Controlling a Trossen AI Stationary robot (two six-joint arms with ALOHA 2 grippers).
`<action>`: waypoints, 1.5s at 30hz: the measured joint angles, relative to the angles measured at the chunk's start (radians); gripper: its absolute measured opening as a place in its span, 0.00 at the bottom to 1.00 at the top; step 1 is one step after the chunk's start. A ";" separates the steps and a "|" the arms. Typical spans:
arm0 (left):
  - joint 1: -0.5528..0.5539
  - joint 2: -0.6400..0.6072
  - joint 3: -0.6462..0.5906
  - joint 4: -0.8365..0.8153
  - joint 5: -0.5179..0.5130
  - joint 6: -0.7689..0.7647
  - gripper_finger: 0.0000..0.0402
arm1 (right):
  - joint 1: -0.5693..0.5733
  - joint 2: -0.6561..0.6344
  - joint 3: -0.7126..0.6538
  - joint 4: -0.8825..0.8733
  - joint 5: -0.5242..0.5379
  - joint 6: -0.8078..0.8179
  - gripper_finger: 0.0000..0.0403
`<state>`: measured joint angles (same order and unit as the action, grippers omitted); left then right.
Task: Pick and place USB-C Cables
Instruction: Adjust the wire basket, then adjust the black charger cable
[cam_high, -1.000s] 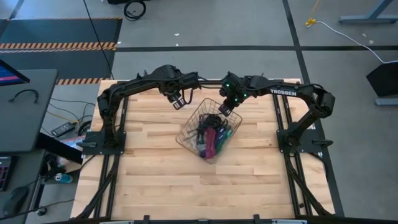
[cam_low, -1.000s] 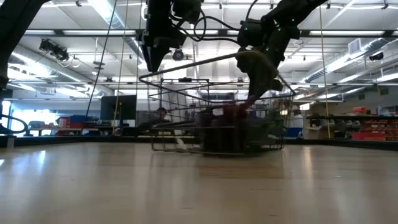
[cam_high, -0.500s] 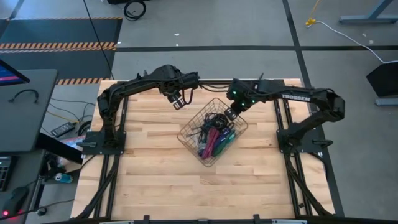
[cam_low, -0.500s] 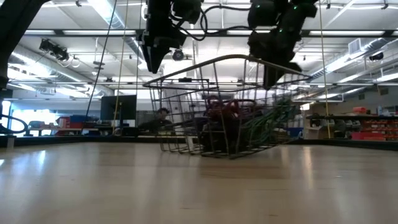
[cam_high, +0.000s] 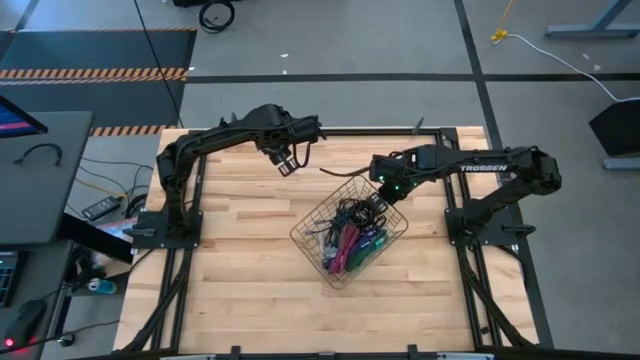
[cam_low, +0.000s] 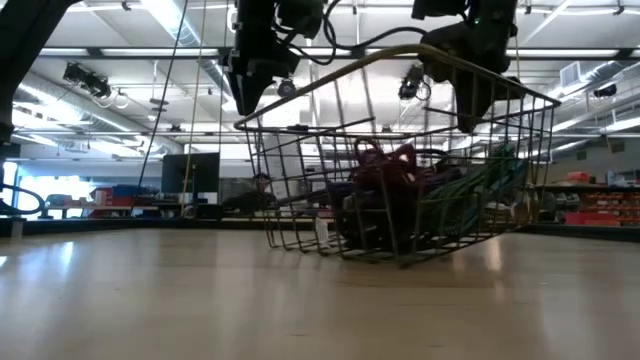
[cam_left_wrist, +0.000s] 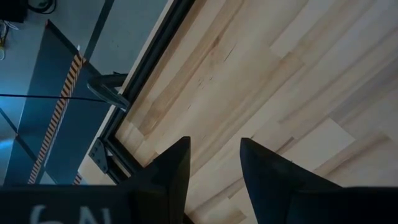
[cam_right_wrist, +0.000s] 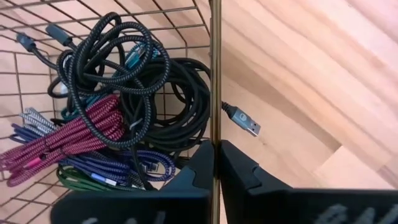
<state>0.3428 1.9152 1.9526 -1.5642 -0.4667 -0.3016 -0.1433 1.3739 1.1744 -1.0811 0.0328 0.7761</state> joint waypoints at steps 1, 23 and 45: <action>0.000 0.000 0.000 0.000 0.000 0.000 0.36 | 0.008 0.000 0.000 0.000 0.009 0.011 0.03; -0.005 0.000 0.000 0.003 0.141 0.000 0.36 | -0.035 -0.032 0.003 0.270 0.124 -0.233 0.25; -0.331 0.036 0.001 0.570 0.173 0.189 0.37 | -0.211 -0.641 0.003 0.646 -0.115 -0.458 0.26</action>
<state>0.0114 1.9510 1.9537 -0.9943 -0.2937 -0.1122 -0.3541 0.7333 1.1774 -0.4350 -0.0825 0.3180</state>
